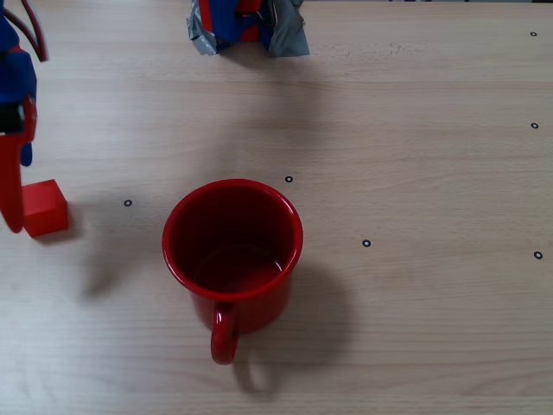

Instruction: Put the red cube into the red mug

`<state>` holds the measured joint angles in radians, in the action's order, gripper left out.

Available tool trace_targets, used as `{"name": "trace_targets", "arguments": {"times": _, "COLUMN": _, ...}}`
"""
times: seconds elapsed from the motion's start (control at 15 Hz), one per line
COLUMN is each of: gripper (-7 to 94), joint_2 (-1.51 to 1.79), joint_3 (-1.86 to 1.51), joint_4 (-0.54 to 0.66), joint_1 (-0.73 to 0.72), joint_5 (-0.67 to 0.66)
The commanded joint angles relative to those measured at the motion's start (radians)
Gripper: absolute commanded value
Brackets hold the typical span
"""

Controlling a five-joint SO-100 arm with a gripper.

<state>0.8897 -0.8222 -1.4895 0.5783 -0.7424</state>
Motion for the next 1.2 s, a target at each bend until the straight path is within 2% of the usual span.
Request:
{"name": "trace_targets", "arguments": {"times": 0.0, "gripper": 47, "joint_2": 0.055, "joint_3": 0.074, "joint_4": -0.023, "joint_1": 0.021, "joint_5": 0.000}}
{"name": "trace_targets", "arguments": {"times": 0.6, "gripper": 46, "joint_2": -0.044, "joint_3": 0.067, "joint_4": -0.005, "joint_1": 0.031, "joint_5": -0.014}}
{"name": "trace_targets", "arguments": {"times": 1.13, "gripper": 45, "joint_2": -0.117, "joint_3": 0.071, "joint_4": 0.066, "joint_1": 0.051, "joint_5": -0.077}}
